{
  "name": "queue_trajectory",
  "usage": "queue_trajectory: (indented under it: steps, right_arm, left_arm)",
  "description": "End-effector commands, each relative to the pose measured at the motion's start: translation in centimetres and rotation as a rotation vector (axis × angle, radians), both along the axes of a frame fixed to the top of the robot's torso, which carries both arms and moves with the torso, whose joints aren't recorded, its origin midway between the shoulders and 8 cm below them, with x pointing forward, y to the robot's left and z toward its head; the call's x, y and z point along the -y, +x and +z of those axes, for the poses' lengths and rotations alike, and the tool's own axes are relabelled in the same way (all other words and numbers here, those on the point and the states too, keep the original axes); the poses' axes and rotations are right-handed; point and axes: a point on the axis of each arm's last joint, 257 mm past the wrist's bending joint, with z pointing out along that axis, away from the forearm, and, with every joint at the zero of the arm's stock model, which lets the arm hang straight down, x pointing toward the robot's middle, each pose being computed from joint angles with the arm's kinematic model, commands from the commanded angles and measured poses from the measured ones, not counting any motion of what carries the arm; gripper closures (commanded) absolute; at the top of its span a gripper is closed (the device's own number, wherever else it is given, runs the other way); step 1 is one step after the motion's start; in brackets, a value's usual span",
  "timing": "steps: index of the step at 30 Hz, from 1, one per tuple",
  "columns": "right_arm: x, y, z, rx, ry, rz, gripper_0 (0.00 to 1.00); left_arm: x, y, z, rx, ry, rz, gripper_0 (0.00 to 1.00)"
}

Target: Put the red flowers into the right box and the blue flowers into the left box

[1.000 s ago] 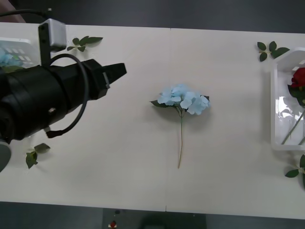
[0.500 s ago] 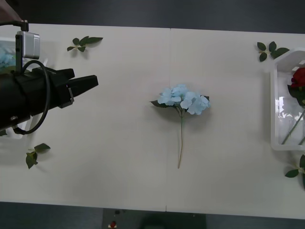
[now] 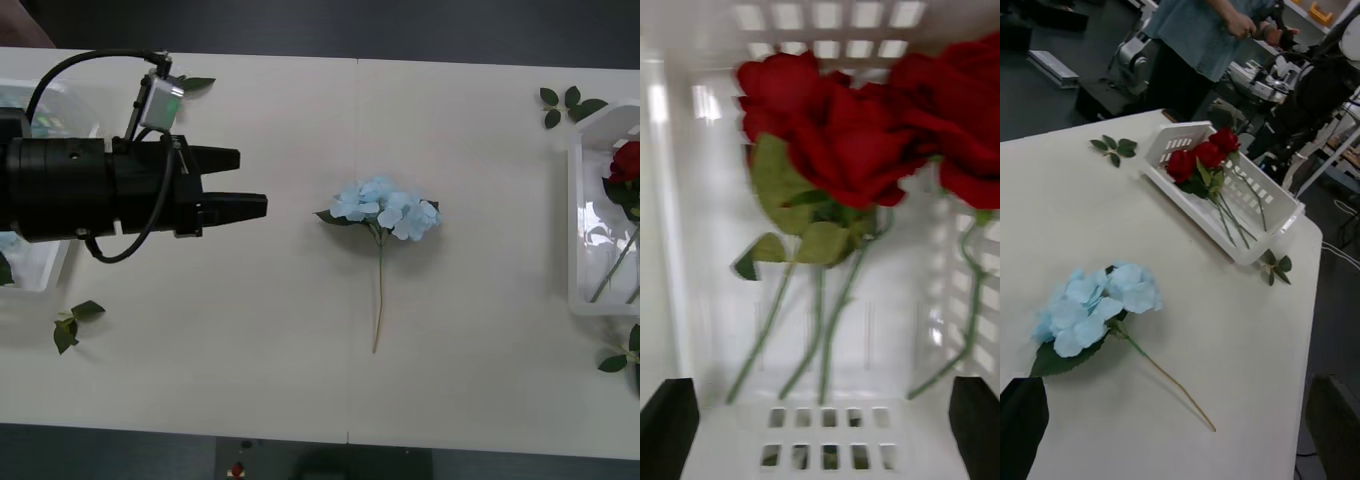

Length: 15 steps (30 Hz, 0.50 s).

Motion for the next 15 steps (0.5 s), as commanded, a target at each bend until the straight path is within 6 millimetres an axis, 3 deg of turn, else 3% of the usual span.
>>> queue_trajectory:
  steps: [1,7,15]
  right_arm:
    - [-5.6,1.6,3.7,0.094,0.06,0.218,0.0]
    - [-12.4,0.7,4.8,0.078,0.08,0.43,0.0]
    - [-20.8,0.1,3.5,0.09,0.142,0.577,0.0]
  left_arm:
    - [1.5,-0.1,2.6,0.077,-0.02,-0.038,0.0]
    - [1.9,-1.2,2.4,0.053,-0.026,-0.076,0.0]
    - [1.9,-1.3,2.5,0.055,-0.027,-0.08,0.0]
